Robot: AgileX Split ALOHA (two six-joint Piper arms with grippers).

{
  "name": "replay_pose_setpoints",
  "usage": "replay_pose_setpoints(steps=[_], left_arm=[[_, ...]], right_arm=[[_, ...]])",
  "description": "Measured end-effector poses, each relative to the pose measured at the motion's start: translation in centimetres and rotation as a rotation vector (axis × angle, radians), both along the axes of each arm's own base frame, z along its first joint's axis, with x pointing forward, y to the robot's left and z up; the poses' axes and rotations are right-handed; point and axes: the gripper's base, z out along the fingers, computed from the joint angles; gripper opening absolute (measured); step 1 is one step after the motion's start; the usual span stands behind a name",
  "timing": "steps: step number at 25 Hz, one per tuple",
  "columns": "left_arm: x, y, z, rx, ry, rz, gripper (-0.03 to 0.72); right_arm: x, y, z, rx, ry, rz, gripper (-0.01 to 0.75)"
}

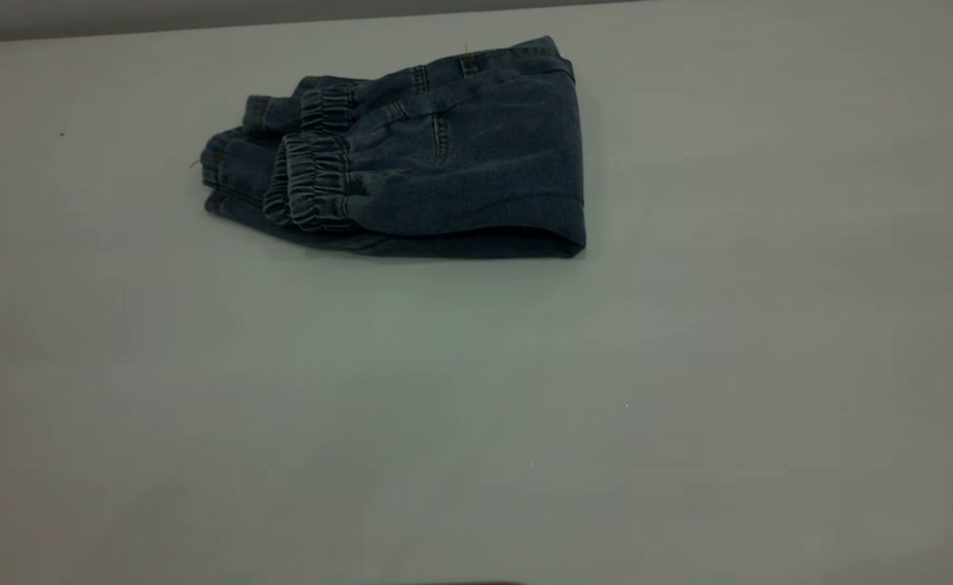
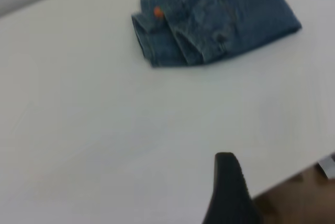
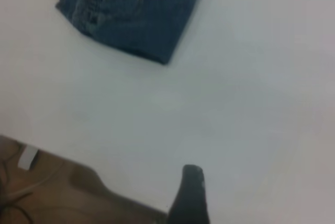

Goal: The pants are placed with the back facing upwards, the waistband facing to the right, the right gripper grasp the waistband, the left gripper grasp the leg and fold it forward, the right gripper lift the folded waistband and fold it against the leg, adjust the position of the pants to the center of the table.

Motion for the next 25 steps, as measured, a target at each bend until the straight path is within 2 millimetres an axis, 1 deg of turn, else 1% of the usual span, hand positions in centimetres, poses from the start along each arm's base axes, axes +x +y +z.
replay_pose_setpoints(steps=[4, 7, 10, 14, 16, 18, 25], left_arm=[[0.2, -0.5, -3.0, 0.006, 0.087, -0.022, 0.442], [0.5, -0.8, -5.1, 0.028, 0.153, -0.027, 0.442], [0.8, -1.0, -7.0, 0.053, 0.212, -0.027, 0.442], [1.1, -1.1, -9.1, 0.086, 0.279, -0.026, 0.442], [1.2, -1.1, -9.9, 0.099, 0.304, -0.025, 0.442], [1.2, -1.2, -10.3, 0.102, 0.311, -0.025, 0.442], [1.3, -1.4, -10.9, 0.131, 0.293, -0.082, 0.442]], right_arm=[[-2.0, -0.4, -3.4, -0.003, -0.005, 0.003, 0.570], [-3.0, -0.6, -5.7, 0.006, -0.067, -0.001, 0.570], [-3.6, -0.9, -7.4, 0.008, -0.130, -0.014, 0.570], [-3.7, -1.3, -9.7, -0.033, -0.149, -0.035, 0.570], [-3.6, -1.4, -10.4, -0.050, -0.144, -0.037, 0.570], [-3.6, -1.4, -10.8, -0.057, -0.142, -0.036, 0.570], [-3.6, -1.4, -10.8, -0.062, -0.147, -0.032, 0.570]])
